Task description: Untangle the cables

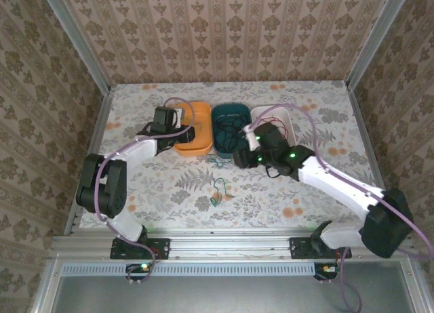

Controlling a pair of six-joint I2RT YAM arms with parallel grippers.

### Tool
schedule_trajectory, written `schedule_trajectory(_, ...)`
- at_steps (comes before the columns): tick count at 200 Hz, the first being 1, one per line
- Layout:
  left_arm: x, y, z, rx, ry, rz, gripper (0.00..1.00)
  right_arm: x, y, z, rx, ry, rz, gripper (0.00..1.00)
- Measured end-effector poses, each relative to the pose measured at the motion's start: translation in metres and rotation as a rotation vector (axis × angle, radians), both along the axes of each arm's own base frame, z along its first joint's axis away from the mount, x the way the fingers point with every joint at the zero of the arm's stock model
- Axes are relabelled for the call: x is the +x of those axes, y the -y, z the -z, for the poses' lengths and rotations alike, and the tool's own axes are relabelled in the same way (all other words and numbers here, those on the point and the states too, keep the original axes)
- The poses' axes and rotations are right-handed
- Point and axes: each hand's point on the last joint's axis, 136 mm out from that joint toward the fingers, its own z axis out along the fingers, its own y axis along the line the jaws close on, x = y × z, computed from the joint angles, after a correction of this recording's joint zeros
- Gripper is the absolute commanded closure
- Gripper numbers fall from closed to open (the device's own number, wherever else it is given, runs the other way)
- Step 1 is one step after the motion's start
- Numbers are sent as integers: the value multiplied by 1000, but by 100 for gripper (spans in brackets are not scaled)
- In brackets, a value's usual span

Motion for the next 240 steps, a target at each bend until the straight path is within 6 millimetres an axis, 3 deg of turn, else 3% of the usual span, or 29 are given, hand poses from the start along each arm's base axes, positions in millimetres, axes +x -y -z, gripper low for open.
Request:
schedule_trajectory(13, -3, 3, -3, 40, 10, 13, 26, -22, -24, 21, -27, -74, -118, 45)
schedule_trajectory(27, -17, 19, -14, 91, 47, 79, 23, -44, -43, 43, -65, -150, -222, 45)
schedule_trajectory(45, -51, 54, -33, 126, 110, 226, 21, -64, -56, 71, -122, -233, -304, 46)
schedule_trajectory(61, -86, 76, -40, 131, 138, 337, 21, -68, -57, 91, -169, -287, -322, 46)
schedule_trajectory(78, -109, 73, -26, 164, 116, 375, 21, -73, -50, 108, -218, -339, -322, 46)
schedule_trajectory(105, -142, 57, 22, 231, 2, 402, 21, -76, -44, 123, -263, -375, -325, 46)
schedule_trajectory(124, -161, 51, 42, 273, -57, 423, 21, -77, -40, 134, -298, -393, -325, 48)
schedule_trajectory(153, -162, 46, 51, 307, -76, 401, 21, -76, -40, 144, -318, -403, -336, 54)
schedule_trajectory(194, -160, 45, 53, 308, -79, 377, 21, -72, -42, 147, -311, -390, -326, 85)
schedule_trajectory(212, -160, 51, 49, 273, -72, 394, 20, -71, -39, 142, -294, -374, -319, 93)
schedule_trajectory(240, -162, 72, 27, 144, -29, 450, 19, -71, -32, 118, -232, -338, -291, 95)
